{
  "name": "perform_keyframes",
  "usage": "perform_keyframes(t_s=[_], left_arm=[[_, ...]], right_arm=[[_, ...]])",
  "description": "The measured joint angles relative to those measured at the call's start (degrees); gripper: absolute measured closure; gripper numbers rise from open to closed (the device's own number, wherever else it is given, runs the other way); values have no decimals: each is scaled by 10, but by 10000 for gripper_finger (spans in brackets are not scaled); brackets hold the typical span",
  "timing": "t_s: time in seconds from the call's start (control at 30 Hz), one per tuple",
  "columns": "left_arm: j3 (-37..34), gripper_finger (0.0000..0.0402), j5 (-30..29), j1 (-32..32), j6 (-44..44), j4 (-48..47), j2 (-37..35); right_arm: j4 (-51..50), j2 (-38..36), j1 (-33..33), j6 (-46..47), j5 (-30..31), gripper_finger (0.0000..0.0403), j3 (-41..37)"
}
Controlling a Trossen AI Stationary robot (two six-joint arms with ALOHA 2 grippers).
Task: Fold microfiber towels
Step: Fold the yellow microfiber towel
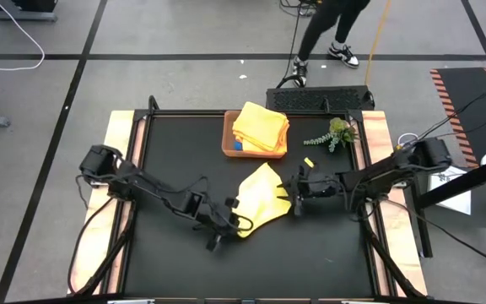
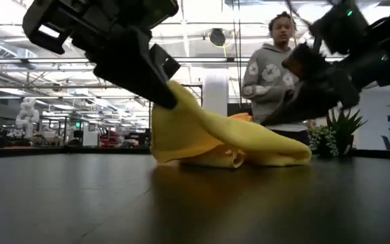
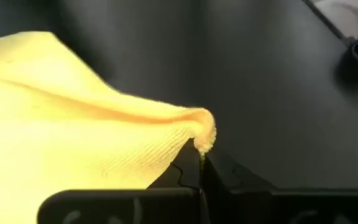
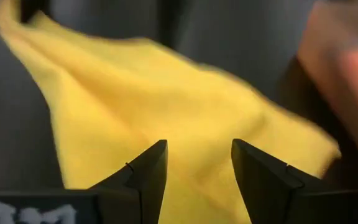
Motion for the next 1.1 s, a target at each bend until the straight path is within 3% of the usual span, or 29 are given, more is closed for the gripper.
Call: perform_keyframes(t_s=[0.27,0.5,0.7,0.93,1.1], left_arm=[[0,400,1,-7,-17,6,5],[0,399,1,-7,-15,-2,1],[0,396,1,-2,-15,-5,1],[0,398,-15,2,-17,-11,-1],[0,398,-56,2,-18,-30,-35]], right_arm=[[-32,45,-62,-28,-121,232,-1],[-103,24,-75,-53,-156,241,-1],[-170,-22,-74,-57,-157,291,-1],[-229,-81,-74,-63,-172,385,-1],[-248,-132,-70,-58,-188,399,-1]])
